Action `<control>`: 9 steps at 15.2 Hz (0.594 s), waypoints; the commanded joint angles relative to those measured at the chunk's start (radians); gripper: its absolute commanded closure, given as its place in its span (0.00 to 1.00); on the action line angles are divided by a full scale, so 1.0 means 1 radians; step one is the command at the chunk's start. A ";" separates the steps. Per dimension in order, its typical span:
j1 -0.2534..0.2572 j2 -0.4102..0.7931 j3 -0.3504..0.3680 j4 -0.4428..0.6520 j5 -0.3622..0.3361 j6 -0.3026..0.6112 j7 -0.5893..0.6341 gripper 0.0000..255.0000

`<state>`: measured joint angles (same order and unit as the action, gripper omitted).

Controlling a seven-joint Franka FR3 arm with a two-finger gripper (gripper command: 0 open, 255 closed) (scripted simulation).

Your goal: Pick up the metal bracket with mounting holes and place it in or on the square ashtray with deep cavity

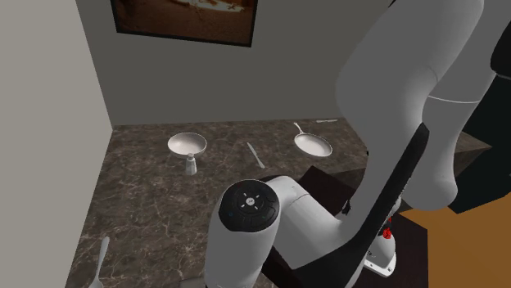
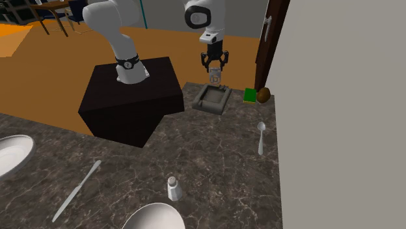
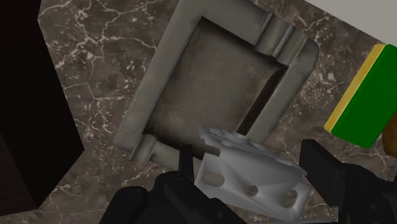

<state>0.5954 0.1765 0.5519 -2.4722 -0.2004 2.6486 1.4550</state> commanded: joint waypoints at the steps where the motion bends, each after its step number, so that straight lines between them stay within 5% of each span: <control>1: 0.011 0.030 -0.017 -0.002 -0.039 0.027 0.028 1.00; 9: 0.077 0.151 -0.109 0.016 -0.183 0.115 0.133 1.00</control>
<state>0.6643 0.3133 0.4550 -2.4586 -0.3668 2.7527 1.5774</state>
